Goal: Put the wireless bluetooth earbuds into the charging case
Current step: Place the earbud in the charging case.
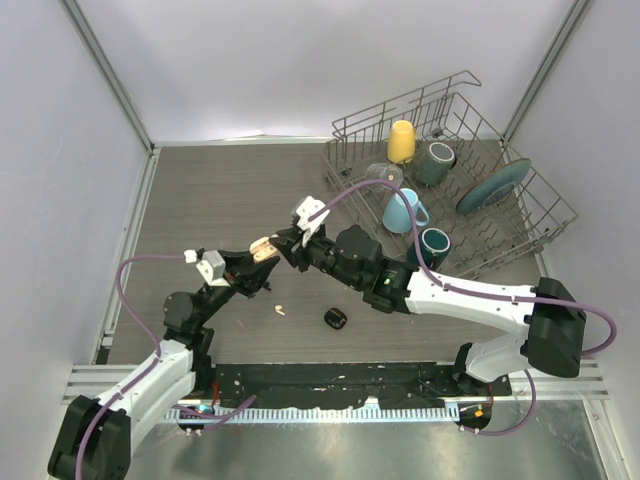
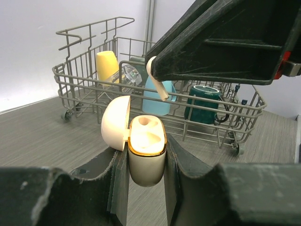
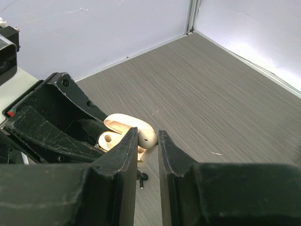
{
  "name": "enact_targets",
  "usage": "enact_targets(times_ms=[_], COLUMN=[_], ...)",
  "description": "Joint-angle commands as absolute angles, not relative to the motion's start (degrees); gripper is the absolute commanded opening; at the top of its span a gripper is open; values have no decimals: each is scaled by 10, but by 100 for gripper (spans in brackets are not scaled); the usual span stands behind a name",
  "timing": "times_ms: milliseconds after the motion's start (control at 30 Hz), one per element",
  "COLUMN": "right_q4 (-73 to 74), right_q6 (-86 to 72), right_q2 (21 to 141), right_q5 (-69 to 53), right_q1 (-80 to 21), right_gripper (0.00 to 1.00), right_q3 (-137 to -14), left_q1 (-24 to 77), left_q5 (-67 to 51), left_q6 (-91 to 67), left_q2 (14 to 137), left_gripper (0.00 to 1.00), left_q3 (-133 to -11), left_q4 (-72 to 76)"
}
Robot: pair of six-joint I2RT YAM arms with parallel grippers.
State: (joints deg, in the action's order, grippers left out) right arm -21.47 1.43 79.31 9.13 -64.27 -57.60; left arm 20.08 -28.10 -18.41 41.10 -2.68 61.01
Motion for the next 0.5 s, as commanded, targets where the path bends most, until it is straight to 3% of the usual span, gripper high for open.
enact_targets(times_ms=[0, 467], right_q4=[-271, -296], right_q6=[25, 29], right_q2=[798, 807], right_q5=[110, 110], right_q1=[-649, -656], right_gripper=[1, 1], right_q3=[-596, -585], left_q1=[198, 198], left_q5=[-281, -275], left_q6=[-190, -196], left_q2=[399, 390], left_gripper=[0, 0], left_q3=[-42, -42], left_q4=[635, 635])
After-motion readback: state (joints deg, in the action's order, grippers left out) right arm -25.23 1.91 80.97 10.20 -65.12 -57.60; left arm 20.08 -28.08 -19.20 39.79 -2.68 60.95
